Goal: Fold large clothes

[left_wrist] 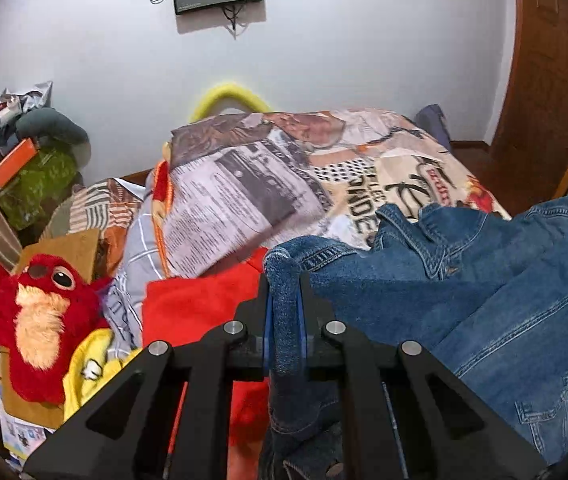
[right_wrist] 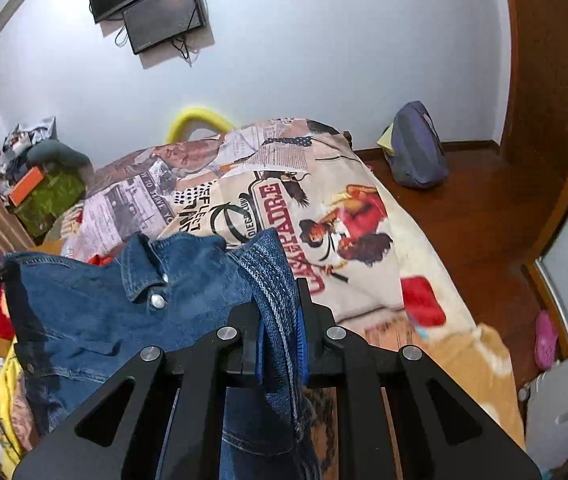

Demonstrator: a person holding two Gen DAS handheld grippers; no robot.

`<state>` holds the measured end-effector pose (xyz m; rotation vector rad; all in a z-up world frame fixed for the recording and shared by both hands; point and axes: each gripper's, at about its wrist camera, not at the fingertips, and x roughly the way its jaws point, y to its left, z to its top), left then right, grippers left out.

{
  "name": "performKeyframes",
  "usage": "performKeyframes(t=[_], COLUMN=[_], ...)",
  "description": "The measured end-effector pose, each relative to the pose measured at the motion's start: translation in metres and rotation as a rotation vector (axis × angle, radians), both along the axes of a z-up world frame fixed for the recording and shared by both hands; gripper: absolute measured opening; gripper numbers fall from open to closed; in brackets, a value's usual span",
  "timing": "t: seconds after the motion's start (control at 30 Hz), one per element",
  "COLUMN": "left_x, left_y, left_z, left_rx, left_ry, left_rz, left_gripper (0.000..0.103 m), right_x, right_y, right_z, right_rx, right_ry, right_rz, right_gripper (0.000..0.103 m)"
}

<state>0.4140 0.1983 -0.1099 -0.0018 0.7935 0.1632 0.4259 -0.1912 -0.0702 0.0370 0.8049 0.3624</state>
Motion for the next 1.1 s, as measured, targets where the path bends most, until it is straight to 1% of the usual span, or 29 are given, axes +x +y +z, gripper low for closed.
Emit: performKeyframes(t=[0.1,0.17,0.23,0.37,0.47,0.53,0.6,0.63,0.73,0.8,0.83,0.87,0.9,0.93,0.97,1.0,1.03,1.07,1.1], left_x=[0.017,0.031,0.042,0.055,0.062,0.064,0.067,0.067,0.063,0.058,0.055,0.052,0.049,0.043,0.038,0.031,0.024,0.017,0.012], left_y=[0.012,0.021,0.029,0.044,0.054,0.057,0.06,0.061,0.062,0.057,0.054,0.052,0.051,0.047,0.046,0.042,0.039,0.035,0.032], left_z=[-0.012,-0.026,-0.041,-0.072,-0.097,-0.108,-0.116,-0.119,-0.122,-0.119,-0.117,-0.114,-0.112,-0.106,-0.101,-0.094,-0.086,-0.078,-0.073], left_rx=[0.012,0.027,0.023,-0.003,-0.032,-0.049,-0.056,-0.062,-0.071,-0.035,-0.023,-0.017,-0.018,-0.022,-0.024,-0.023,-0.021,-0.016,-0.012], left_ry=[0.017,0.045,0.069,0.118,0.152,0.163,0.173,0.179,0.178,0.18,0.185,0.193,0.195,0.194,0.189,0.178,0.166,0.152,0.142], left_rz=[0.03,0.054,0.068,0.097,0.117,0.124,0.133,0.14,0.149,0.14,0.137,0.134,0.132,0.126,0.121,0.114,0.107,0.1,0.093], left_gripper=[0.01,0.01,0.01,0.01,0.011,0.011,0.014,0.015,0.02,0.025,0.026,0.027,0.028,0.028,0.029,0.033,0.036,0.044,0.053], right_x=[0.021,0.036,0.051,0.078,0.087,0.089,0.089,0.088,0.081,0.076,0.072,0.072,0.067,0.062,0.056,0.049,0.04,0.034,0.027], right_y=[0.012,0.015,0.015,0.01,0.008,0.007,0.007,0.007,0.008,0.006,0.004,0.003,0.001,0.001,0.001,0.002,0.004,0.006,0.008], right_z=[-0.014,-0.026,-0.039,-0.073,-0.099,-0.114,-0.121,-0.124,-0.122,-0.116,-0.112,-0.11,-0.104,-0.099,-0.091,-0.083,-0.073,-0.066,-0.058], right_rx=[-0.048,-0.065,-0.067,-0.057,-0.081,-0.088,-0.099,-0.109,-0.143,-0.148,-0.144,-0.138,-0.124,-0.116,-0.114,-0.12,-0.134,-0.146,-0.155], right_ry=[0.001,0.013,0.038,0.118,0.161,0.185,0.2,0.202,0.184,0.173,0.172,0.176,0.174,0.167,0.15,0.135,0.118,0.106,0.094], right_rz=[0.005,-0.01,-0.028,-0.06,-0.071,-0.075,-0.076,-0.075,-0.079,-0.089,-0.093,-0.096,-0.097,-0.096,-0.093,-0.085,-0.07,-0.055,-0.041], right_gripper=[0.011,0.011,0.011,0.011,0.011,0.012,0.013,0.016,0.018,0.022,0.029,0.035,0.044,0.047,0.048,0.048,0.051,0.055,0.061])
